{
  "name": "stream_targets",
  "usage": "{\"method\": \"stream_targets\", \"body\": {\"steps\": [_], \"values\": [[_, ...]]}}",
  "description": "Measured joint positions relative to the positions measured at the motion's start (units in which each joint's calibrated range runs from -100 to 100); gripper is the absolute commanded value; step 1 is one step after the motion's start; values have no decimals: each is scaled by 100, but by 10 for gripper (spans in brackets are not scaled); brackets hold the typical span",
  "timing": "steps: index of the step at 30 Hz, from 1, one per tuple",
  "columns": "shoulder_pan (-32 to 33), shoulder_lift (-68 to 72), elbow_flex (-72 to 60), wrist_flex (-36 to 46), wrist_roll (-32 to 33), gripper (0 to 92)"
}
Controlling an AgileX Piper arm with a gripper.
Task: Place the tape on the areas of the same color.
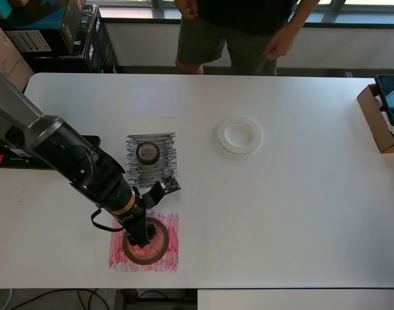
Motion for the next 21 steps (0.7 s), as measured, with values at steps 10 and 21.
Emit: {"method": "stream_targets", "body": {"steps": [10, 21], "values": [[959, -726, -1123, 1769, 619, 914], [2177, 115, -3193, 3382, 2523, 914]]}}
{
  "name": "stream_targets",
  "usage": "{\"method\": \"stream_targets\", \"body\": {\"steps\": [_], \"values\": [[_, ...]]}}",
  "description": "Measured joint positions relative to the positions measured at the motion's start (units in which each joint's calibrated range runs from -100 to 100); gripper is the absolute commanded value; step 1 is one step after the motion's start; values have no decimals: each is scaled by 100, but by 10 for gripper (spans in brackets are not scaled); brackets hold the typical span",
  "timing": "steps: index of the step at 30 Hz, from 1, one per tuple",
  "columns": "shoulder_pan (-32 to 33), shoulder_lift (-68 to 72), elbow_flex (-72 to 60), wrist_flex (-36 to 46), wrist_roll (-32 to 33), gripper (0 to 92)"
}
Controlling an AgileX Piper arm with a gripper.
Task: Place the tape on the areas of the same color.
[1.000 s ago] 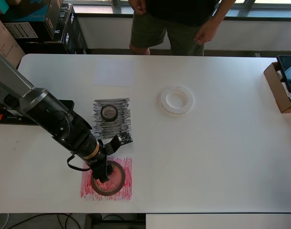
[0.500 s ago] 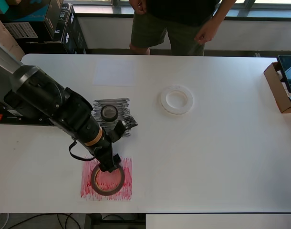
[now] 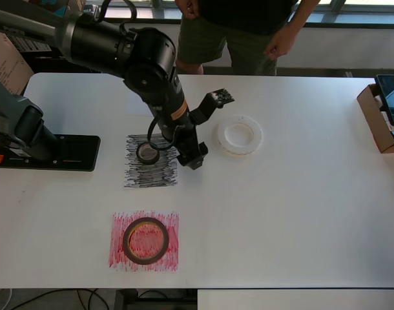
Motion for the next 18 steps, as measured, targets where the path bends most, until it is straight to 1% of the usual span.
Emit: {"method": "stream_targets", "body": {"steps": [6, 10, 14, 18], "values": [[268, 1140, -1164, 84, 1080, 914], [321, 1785, -1847, -230, 1623, 914], [321, 2268, -2272, -547, 1961, 914], [321, 2570, -2473, -862, 2132, 914]]}}
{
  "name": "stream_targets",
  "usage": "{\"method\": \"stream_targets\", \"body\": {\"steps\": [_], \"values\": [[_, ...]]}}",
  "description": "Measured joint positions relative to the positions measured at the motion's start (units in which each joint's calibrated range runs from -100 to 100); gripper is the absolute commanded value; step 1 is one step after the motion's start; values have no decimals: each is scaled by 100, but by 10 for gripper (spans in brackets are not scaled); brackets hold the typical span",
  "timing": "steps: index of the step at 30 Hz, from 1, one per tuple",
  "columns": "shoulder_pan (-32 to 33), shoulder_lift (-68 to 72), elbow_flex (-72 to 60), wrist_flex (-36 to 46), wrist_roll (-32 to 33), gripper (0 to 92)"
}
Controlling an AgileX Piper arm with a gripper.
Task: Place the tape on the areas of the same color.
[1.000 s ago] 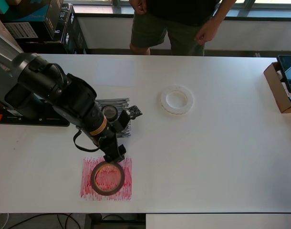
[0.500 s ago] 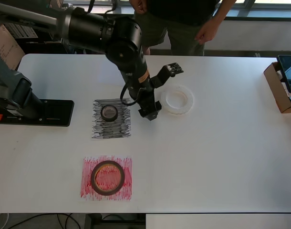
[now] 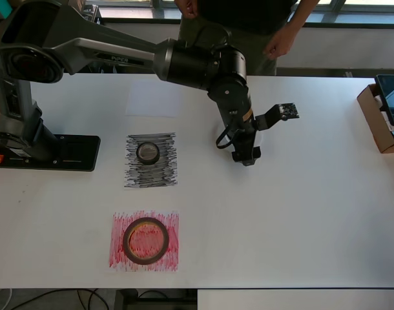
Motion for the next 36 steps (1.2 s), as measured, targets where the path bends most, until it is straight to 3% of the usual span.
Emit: {"method": "stream_targets", "body": {"steps": [10, 27, 36], "values": [[170, -42, -11, -650, -58, 914], [1355, 88, 875, -129, -68, 913], [1347, 88, 1126, -242, 17, 913]]}}
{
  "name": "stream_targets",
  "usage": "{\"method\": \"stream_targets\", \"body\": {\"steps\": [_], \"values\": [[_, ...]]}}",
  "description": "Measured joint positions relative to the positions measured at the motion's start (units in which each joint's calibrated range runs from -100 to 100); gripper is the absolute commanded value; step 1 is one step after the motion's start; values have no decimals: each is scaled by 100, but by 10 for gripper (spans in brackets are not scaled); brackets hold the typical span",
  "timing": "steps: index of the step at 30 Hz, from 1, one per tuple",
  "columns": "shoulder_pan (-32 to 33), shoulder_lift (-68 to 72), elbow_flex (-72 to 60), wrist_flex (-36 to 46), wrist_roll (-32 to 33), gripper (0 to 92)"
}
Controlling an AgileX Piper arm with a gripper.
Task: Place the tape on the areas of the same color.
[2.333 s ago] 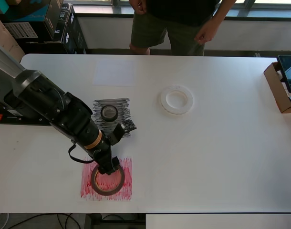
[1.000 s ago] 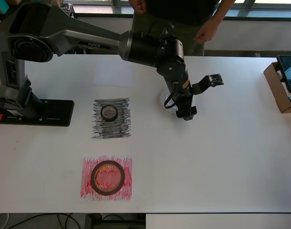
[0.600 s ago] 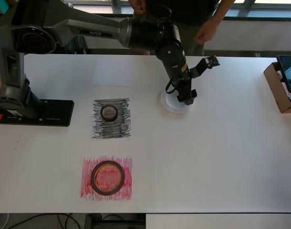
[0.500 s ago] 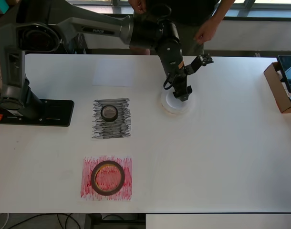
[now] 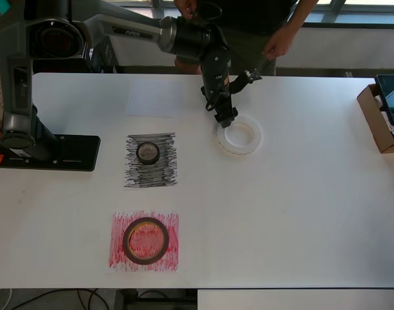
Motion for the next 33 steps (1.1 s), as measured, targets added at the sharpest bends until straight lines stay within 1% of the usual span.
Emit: {"method": "stream_targets", "body": {"steps": [15, 28, 33], "values": [[41, 250, -146, 5, 0, 913], [24, 1062, -1395, 5, -85, 913], [-14, 1204, -1590, 5, -85, 913]]}}
